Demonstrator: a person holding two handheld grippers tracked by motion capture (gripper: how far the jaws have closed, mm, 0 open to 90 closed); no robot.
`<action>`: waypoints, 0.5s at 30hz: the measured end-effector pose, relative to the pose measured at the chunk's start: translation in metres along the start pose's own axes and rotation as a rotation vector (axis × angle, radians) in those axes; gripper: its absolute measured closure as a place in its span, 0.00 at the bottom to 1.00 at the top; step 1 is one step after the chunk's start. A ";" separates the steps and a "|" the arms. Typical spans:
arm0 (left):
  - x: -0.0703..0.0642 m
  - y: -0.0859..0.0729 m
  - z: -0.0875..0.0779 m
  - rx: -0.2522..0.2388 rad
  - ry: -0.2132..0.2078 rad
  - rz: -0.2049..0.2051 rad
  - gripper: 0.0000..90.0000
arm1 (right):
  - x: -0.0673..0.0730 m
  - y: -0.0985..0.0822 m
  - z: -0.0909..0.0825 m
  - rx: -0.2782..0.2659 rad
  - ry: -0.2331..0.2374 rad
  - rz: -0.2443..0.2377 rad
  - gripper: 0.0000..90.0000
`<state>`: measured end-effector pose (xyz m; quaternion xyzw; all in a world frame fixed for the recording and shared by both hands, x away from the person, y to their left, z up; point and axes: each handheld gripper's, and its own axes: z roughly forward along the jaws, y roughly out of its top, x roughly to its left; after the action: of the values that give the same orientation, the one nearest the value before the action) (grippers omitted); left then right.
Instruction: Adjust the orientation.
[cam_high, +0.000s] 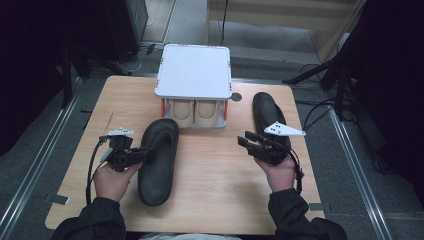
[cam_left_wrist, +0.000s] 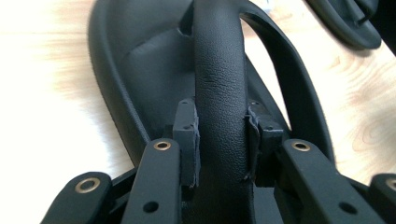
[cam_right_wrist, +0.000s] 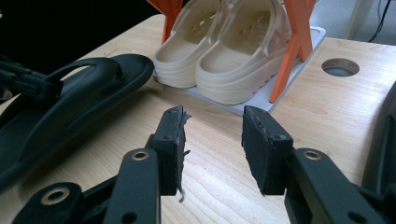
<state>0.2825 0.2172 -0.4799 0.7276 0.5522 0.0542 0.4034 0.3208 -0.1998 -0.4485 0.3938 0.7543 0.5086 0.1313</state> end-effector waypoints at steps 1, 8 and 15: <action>-0.002 -0.002 0.001 -0.004 -0.009 -0.003 0.78 | 0.000 0.000 0.000 0.001 0.001 0.001 0.67; -0.013 -0.010 0.007 0.007 -0.037 0.002 0.78 | -0.002 0.001 0.000 -0.004 -0.003 0.000 0.67; -0.022 -0.012 0.025 0.043 -0.056 0.024 0.78 | -0.003 0.000 -0.001 -0.005 -0.006 0.001 0.67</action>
<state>0.2782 0.1862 -0.4962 0.7440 0.5330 0.0268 0.4020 0.3221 -0.2023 -0.4486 0.3954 0.7525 0.5094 0.1340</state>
